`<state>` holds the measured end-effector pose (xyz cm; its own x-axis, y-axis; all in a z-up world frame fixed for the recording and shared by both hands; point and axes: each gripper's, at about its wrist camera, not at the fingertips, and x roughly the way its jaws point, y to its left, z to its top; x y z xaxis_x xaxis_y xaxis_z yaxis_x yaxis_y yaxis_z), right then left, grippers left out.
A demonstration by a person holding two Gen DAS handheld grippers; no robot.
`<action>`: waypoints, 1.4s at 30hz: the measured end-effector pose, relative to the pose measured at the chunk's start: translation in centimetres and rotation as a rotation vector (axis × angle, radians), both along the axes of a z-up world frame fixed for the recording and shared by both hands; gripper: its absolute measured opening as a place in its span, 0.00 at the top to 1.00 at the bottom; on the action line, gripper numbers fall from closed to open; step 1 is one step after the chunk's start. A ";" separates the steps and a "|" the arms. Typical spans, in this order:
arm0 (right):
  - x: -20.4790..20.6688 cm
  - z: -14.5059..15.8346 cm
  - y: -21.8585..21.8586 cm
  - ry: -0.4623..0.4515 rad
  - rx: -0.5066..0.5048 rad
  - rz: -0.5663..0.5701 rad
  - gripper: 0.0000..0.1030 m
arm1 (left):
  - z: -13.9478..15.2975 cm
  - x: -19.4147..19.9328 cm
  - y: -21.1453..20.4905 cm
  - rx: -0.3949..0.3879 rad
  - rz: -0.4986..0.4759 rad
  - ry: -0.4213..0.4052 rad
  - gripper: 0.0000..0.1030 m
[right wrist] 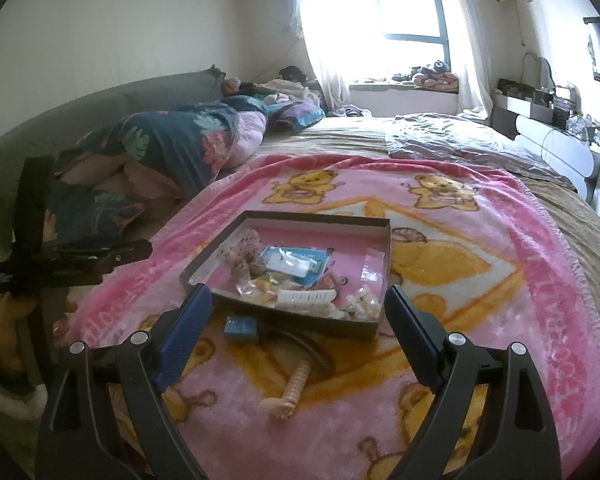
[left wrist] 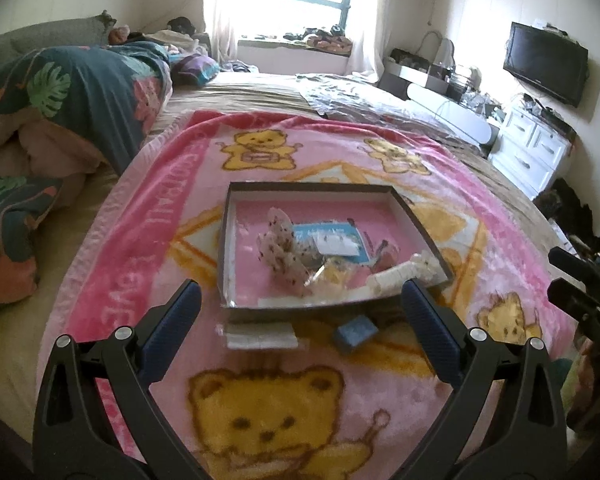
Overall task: Organize jewelry
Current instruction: 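Withdraw both tools from the box toward the blue box and coiled hair tie, then grasp the coiled beige hair tie with the right tool while the left tool grasps the blue box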
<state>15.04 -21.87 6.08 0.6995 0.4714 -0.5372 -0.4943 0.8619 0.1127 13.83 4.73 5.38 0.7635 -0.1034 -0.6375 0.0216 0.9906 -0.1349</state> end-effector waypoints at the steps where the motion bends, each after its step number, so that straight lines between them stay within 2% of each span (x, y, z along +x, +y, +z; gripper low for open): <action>1: -0.2 -0.1 0.1 0.002 -0.004 0.004 0.15 | -0.2 -0.3 -0.1 0.007 -0.001 0.002 0.09; 15: -1.2 -3.5 1.0 0.113 -0.036 0.037 0.15 | -2.6 -1.9 -2.0 0.072 -0.049 0.062 0.09; 23: -1.9 -5.6 1.3 0.159 -0.071 0.044 0.15 | -4.3 -2.3 -2.5 0.074 -0.075 0.107 0.09; 33: -1.1 -8.6 1.6 0.236 -0.103 0.048 0.15 | -7.2 -2.5 -3.4 0.033 -0.144 0.184 0.09; 42: 1.3 -11.4 2.0 0.343 -0.082 0.050 0.40 | -8.6 -1.9 -4.3 -0.003 -0.188 0.201 0.10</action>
